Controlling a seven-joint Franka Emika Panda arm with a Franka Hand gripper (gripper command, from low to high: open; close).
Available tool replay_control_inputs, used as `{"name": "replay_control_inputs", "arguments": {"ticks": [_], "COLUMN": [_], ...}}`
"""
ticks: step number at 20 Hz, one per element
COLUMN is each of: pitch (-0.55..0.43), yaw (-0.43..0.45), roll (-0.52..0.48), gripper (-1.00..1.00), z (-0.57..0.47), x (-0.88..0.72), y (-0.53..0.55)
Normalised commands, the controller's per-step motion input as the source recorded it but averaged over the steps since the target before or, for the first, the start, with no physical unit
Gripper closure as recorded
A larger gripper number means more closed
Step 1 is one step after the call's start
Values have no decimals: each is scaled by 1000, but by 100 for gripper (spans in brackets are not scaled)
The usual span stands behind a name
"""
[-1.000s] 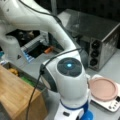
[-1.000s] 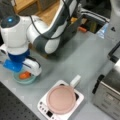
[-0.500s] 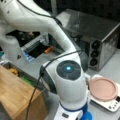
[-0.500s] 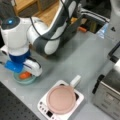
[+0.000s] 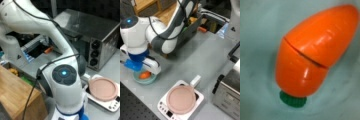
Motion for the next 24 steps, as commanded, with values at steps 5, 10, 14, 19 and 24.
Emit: {"name": "replay_control_inputs", "arguments": {"ticks": [5,10,14,19,24], "pitch": [-105,-83,-80,-95,-117], "yaw": [-146,-220,-193,-125,-99], "roll": [124,54,14,-9,-11], "gripper": [-100,-100,-100,-100,-100], "z": [-63,-99,-162,-151,-141], "x": [-44,-45,-20,-21,-44], "y": [4,85,68,50,52]}}
